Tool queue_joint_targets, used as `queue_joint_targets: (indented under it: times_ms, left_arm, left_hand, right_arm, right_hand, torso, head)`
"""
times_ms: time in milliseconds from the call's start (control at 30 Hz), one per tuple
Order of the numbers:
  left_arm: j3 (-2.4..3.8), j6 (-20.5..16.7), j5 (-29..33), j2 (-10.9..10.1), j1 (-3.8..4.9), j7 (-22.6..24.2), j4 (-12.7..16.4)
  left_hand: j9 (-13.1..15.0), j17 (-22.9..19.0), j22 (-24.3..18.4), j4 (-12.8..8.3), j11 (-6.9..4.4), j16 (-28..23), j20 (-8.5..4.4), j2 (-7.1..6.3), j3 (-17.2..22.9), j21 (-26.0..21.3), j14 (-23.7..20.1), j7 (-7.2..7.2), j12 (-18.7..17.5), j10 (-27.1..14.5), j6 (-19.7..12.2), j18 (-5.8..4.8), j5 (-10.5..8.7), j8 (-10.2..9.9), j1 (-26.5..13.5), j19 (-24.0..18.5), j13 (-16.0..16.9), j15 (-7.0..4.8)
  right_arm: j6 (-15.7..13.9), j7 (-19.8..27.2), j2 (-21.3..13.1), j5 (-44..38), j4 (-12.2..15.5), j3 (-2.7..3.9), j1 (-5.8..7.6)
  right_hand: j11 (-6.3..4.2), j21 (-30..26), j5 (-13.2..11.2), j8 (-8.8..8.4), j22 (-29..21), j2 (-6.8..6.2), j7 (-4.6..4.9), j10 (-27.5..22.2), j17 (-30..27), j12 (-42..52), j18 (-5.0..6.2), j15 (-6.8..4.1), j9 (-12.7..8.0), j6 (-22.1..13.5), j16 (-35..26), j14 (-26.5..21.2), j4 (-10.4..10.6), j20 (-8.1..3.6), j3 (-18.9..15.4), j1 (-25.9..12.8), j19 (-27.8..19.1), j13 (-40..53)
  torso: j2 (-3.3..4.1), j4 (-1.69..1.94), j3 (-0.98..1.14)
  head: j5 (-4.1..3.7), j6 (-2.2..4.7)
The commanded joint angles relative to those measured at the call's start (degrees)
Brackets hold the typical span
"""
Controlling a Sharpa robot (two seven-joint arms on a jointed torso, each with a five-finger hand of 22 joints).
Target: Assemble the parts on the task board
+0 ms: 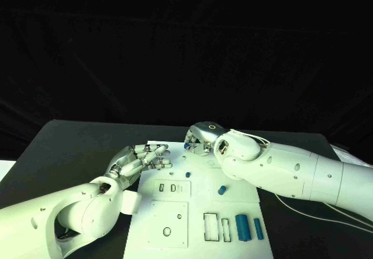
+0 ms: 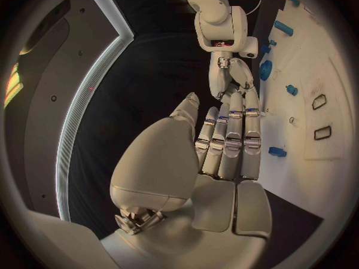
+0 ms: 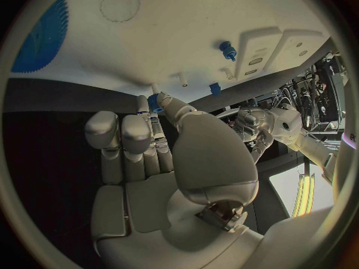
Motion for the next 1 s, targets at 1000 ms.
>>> queue_joint_targets:
  times_ms: [1000]
  left_arm:
    - [0.06, 1.1, 0.1, 0.0, 0.08, 0.1, -0.4]
  left_hand:
    - [-0.1, 0.1, -0.1, -0.3, 0.42, -0.3, -0.01, 0.35, 0.0, 0.0, -0.4, 0.33, -0.3, -0.1, -0.1, 0.53, 0.03, -0.4, 0.1, 0.0, -0.1, 0.18]
  right_arm:
    - [1.1, 0.1, -1.3, -0.9, 0.7, -0.40, -0.82]
  right_hand:
    - [0.33, 0.2, 0.5, 0.28, 0.1, -1.16, -0.12, -0.1, -0.1, -0.5, -0.90, -0.08, 1.3, 0.6, 0.3, 0.7, 0.9, 0.13, 0.1, -0.2, -0.2, -0.1]
  torso:
    - [0.22, 0.19, -0.12]
  head:
    - [0.01, 0.13]
